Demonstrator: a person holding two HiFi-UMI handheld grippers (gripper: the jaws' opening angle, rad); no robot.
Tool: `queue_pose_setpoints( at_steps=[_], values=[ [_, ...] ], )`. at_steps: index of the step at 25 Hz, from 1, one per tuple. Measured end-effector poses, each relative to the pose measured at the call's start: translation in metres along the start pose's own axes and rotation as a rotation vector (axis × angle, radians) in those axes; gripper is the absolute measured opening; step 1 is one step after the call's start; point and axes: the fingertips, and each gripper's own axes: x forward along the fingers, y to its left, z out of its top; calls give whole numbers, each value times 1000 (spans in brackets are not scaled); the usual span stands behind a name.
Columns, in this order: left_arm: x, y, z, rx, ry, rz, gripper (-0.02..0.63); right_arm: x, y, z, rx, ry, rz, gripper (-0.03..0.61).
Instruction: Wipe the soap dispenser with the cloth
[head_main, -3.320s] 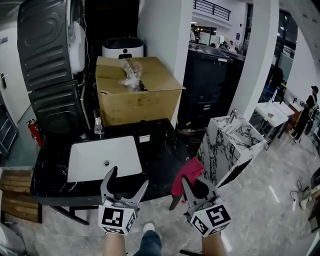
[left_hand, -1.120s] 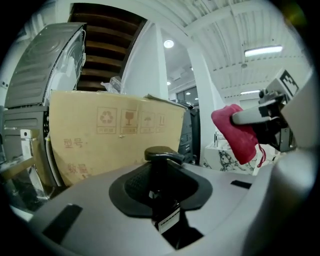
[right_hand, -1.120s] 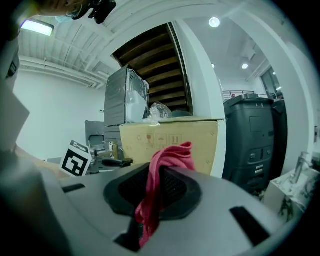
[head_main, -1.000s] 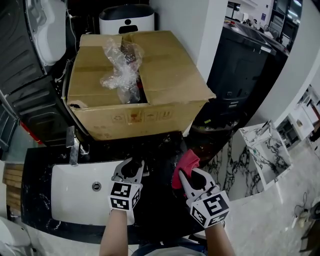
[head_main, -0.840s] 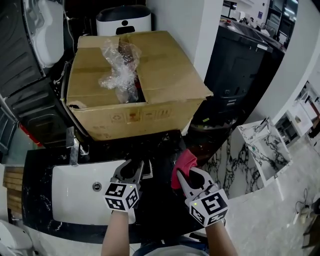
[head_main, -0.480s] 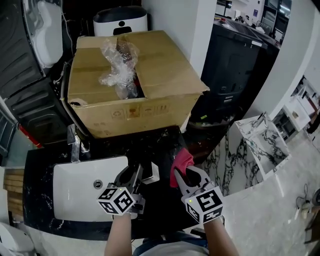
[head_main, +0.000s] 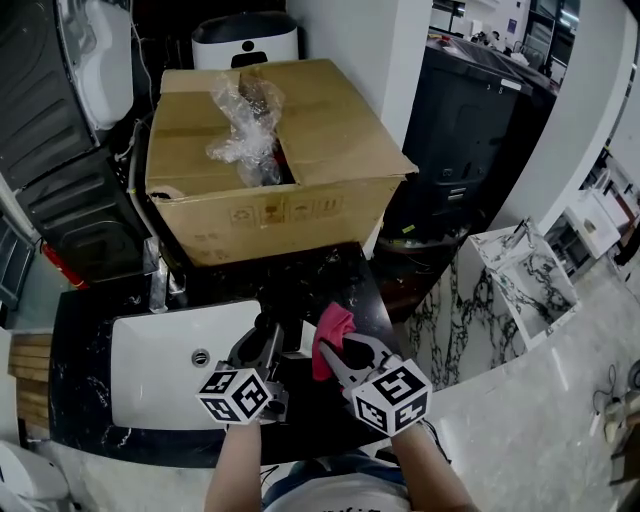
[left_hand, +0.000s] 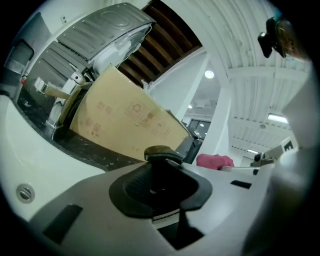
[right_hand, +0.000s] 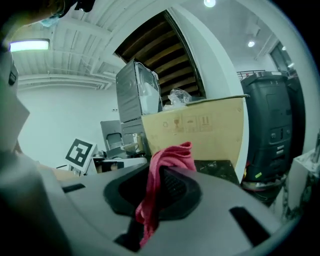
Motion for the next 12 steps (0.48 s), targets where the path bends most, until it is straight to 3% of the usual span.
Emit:
queue_pose_setpoints(
  at_steps=[8,12],
  values=[
    [0,-4,-1,26,15,11,94,37,10,-27,11,96,44,52],
    [-1,-3,-1,26,14,15,92,36,-1,-48,-10,182,4,52]
  ],
)
